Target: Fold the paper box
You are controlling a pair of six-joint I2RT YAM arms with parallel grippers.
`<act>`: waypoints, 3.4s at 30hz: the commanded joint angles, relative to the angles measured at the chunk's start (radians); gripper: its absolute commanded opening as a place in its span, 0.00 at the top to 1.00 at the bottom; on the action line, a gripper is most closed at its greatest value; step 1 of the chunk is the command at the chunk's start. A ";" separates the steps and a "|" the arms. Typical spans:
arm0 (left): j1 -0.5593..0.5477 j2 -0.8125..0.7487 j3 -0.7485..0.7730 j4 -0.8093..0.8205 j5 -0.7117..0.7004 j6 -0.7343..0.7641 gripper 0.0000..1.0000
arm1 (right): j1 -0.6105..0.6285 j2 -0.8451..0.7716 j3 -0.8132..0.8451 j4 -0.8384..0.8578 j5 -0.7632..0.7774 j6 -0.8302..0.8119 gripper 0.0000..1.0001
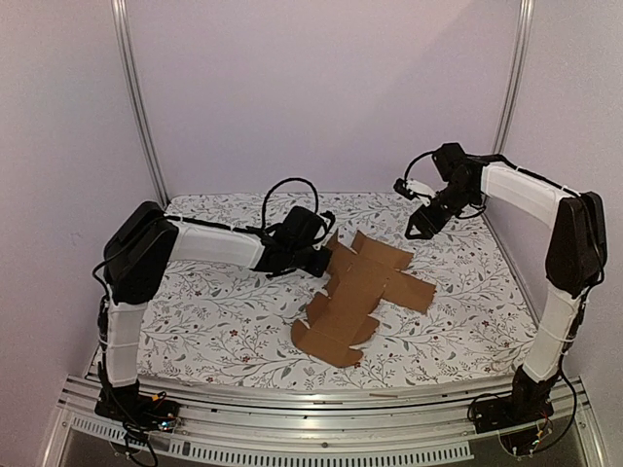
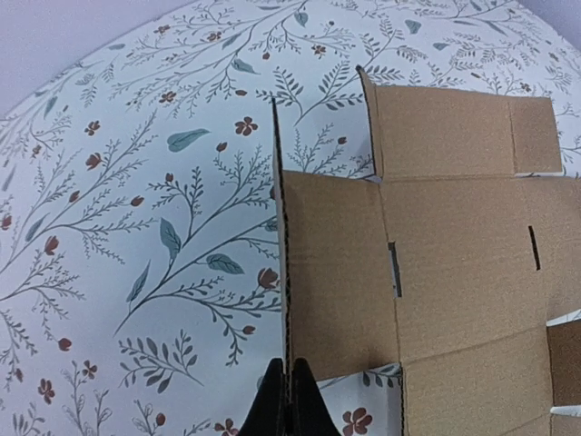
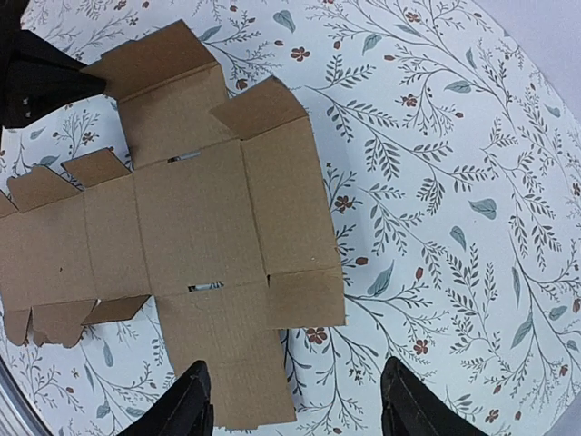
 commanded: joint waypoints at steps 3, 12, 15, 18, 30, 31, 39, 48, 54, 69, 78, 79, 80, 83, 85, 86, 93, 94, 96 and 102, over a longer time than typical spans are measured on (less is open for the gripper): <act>-0.083 -0.220 -0.324 0.495 0.016 0.201 1.00 | -0.052 0.144 0.180 -0.266 -0.192 -0.113 0.29; -0.124 -0.294 -0.454 0.633 -0.018 0.242 1.00 | -0.053 0.271 0.220 -0.347 -0.284 -0.143 0.26; -0.126 -0.295 -0.457 0.632 -0.023 0.244 1.00 | -0.053 0.284 0.220 -0.370 -0.298 -0.150 0.34; -0.127 -0.292 -0.457 0.632 -0.030 0.244 1.00 | -0.053 0.282 0.214 -0.386 -0.301 -0.162 0.42; -0.127 -0.281 -0.458 0.636 -0.034 0.237 1.00 | -0.053 0.218 0.203 -0.365 -0.277 -0.172 0.69; -0.127 -0.281 -0.458 0.637 -0.035 0.238 1.00 | -0.054 0.215 0.202 -0.365 -0.271 -0.172 0.69; -0.127 -0.287 -0.473 0.655 -0.047 0.231 1.00 | -0.071 0.178 0.195 -0.365 -0.264 -0.176 0.69; -0.127 -0.286 -0.478 0.665 -0.053 0.230 1.00 | -0.070 0.173 0.176 -0.364 -0.274 -0.190 0.92; -0.127 -0.298 -0.485 0.668 -0.059 0.217 0.90 | -0.068 0.161 0.181 -0.303 -0.238 -0.179 1.00; -0.018 -0.592 -0.821 0.629 -0.121 -0.058 0.61 | 0.289 -0.051 -0.123 0.440 0.547 -0.506 1.00; 0.062 -0.394 -0.771 0.711 0.109 -0.034 0.57 | 0.401 -0.036 -0.331 0.893 0.614 -0.752 1.00; 0.062 -0.369 -0.755 0.716 0.144 -0.021 0.57 | 0.412 -0.029 -0.353 0.933 0.619 -0.780 1.00; 0.061 -0.344 -0.740 0.723 0.165 -0.011 0.56 | 0.420 -0.023 -0.376 0.977 0.625 -0.794 1.00; 0.059 -0.287 -0.722 0.776 0.208 -0.002 0.55 | 0.441 -0.014 -0.454 1.106 0.639 -0.838 1.00; 0.059 -0.268 -0.711 0.803 0.225 0.004 0.55 | 0.448 -0.010 -0.498 1.183 0.644 -0.861 1.00; 0.059 -0.258 -0.705 0.815 0.228 0.006 0.55 | 0.449 -0.009 -0.516 1.215 0.645 -0.873 1.00; 0.057 -0.204 -0.629 0.784 0.277 0.036 0.55 | 0.462 0.004 -0.593 1.331 0.646 -0.899 1.00; 0.056 -0.198 -0.615 0.777 0.280 0.041 0.54 | 0.463 0.009 -0.603 1.350 0.648 -0.904 1.00; 0.056 -0.185 -0.598 0.765 0.279 0.044 0.54 | 0.467 0.019 -0.619 1.376 0.649 -0.910 1.00; 0.047 -0.139 -0.546 0.742 0.285 0.052 0.54 | 0.480 0.039 -0.675 1.456 0.647 -0.928 1.00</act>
